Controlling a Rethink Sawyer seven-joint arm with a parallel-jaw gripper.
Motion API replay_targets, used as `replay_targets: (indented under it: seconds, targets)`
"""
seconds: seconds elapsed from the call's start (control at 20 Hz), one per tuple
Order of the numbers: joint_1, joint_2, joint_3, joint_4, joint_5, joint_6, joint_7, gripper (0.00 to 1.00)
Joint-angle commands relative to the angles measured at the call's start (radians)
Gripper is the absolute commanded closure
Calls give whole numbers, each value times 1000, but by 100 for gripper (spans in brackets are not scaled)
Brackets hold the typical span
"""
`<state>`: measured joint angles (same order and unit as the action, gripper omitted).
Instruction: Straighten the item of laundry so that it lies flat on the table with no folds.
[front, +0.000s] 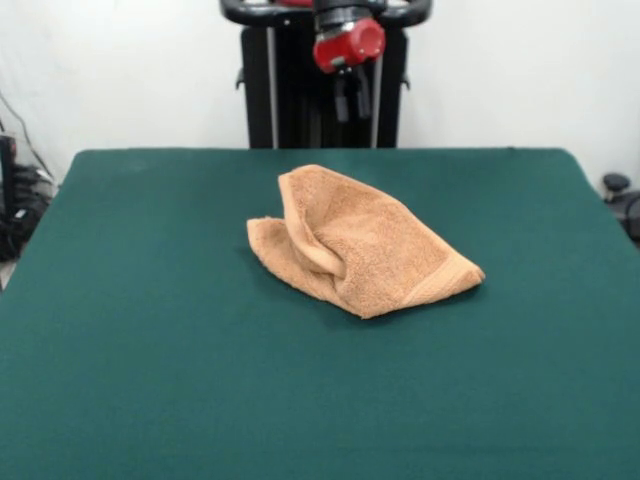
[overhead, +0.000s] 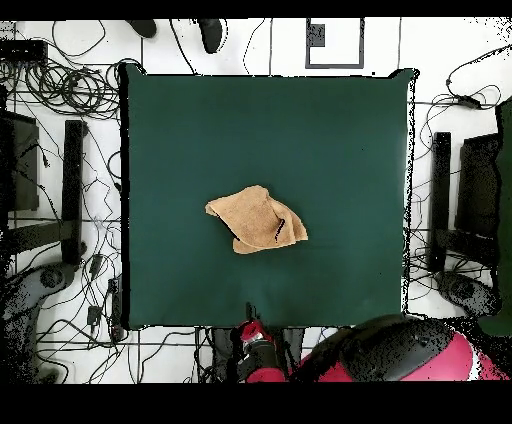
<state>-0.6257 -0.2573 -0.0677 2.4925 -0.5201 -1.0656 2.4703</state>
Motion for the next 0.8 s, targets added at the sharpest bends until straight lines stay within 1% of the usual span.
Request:
replay_targets:
  seconds: [0.05, 0.15, 0.3, 0.6, 0.8]
  targets:
    - [-11, 66, 116, -213, 4, -49, 181, 0]
    - [-26, 80, 128, -247, -22, -34, 174, 0]
    - [-44, 85, 140, -270, -46, -10, 168, 0]
    - [-41, 62, 138, -250, -20, -8, 153, 0]
    - [-39, 88, 137, -297, -31, -45, 140, 0]
